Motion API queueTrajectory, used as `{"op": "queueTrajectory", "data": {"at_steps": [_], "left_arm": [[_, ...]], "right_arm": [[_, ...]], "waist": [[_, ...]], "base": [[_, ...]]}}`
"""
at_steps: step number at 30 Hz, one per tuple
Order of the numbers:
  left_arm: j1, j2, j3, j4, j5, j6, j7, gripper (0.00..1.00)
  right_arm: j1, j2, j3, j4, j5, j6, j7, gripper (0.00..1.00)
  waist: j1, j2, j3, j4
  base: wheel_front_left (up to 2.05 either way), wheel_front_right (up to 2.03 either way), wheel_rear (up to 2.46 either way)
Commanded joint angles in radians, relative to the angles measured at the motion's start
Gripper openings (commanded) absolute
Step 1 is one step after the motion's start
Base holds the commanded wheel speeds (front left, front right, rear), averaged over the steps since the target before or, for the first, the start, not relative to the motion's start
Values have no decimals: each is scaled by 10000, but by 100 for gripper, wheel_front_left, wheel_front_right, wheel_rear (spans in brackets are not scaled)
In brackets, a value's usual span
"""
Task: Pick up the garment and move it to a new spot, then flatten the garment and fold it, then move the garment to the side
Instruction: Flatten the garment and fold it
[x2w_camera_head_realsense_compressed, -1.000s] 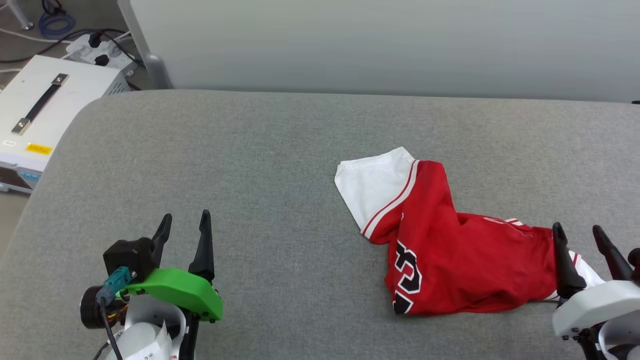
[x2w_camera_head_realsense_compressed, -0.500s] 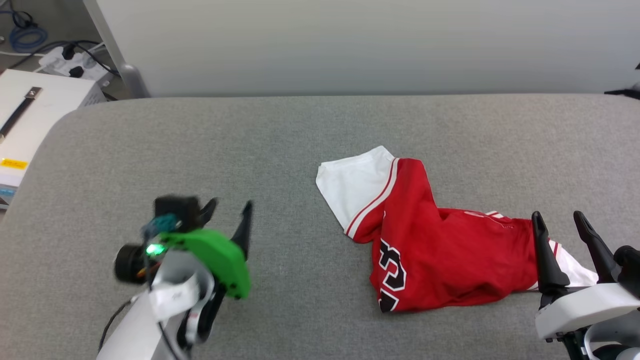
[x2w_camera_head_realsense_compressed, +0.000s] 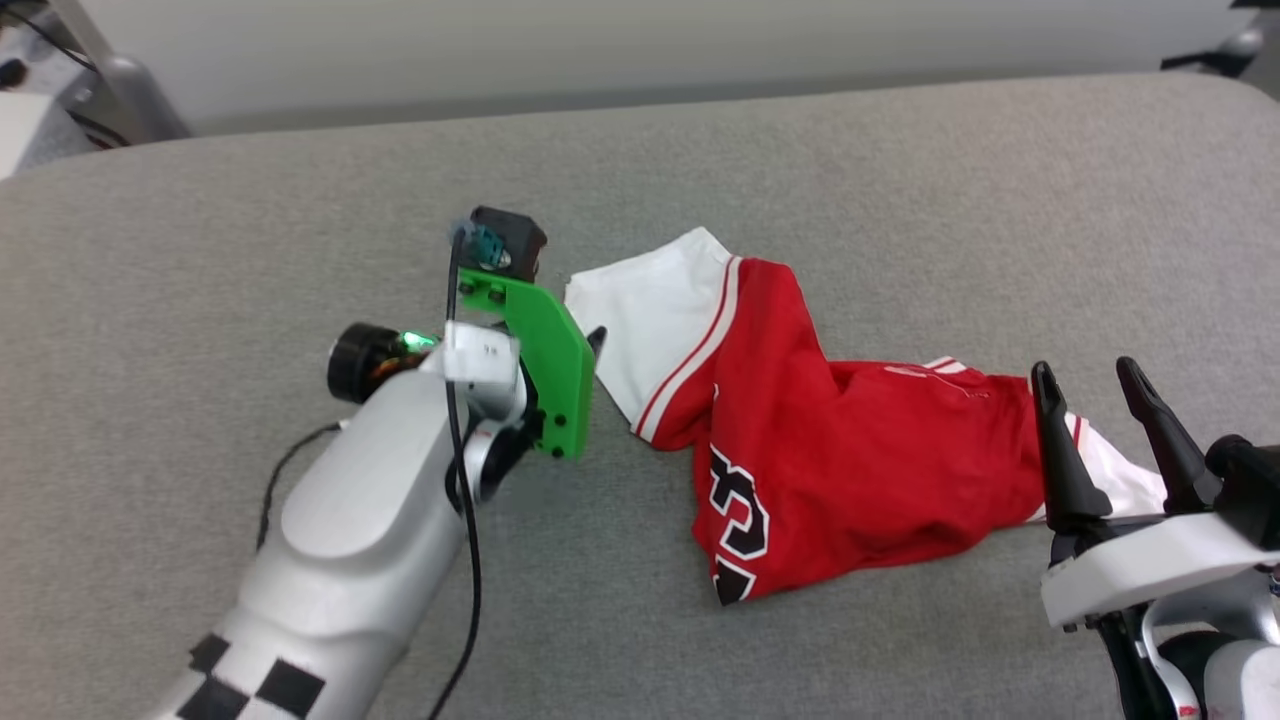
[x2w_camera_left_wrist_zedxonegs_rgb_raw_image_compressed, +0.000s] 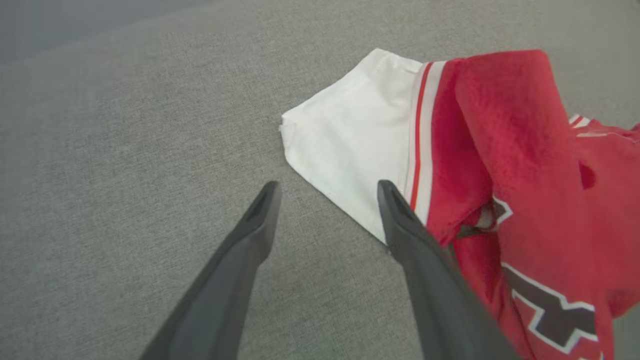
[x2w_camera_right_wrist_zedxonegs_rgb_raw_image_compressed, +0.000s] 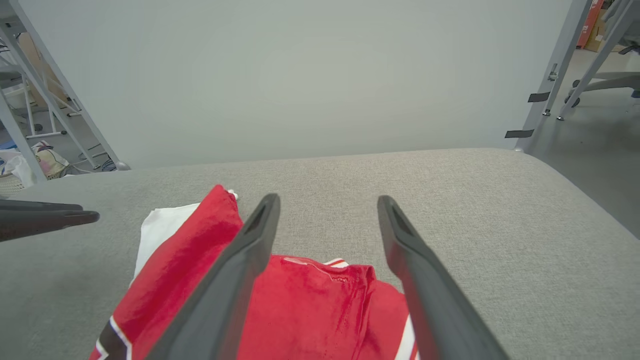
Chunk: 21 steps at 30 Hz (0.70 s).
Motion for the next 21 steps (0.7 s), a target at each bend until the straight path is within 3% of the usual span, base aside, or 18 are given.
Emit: {"op": "queueTrajectory", "data": {"at_steps": [1, 15, 21], "left_arm": [[-418, 55, -59, 435, 128, -51, 187, 100], [-2421, 124, -371, 3973, 378, -810, 560, 100], [-2479, -151, -833, 5189, 209, -1394, 2057, 100]], "right_arm": [[-244, 5, 77, 24, 82, -6, -83, 100], [-958, 20, 338, 877, 596, -6, -789, 100], [-1086, 23, 343, 1195, 727, -6, -885, 100]], "waist": [[0, 0, 730, -674], [0, 0, 1973, -1595], [0, 0, 2015, -1649]], "base": [[0, 0, 0], [0, 0, 0], [0, 0, 0]]}}
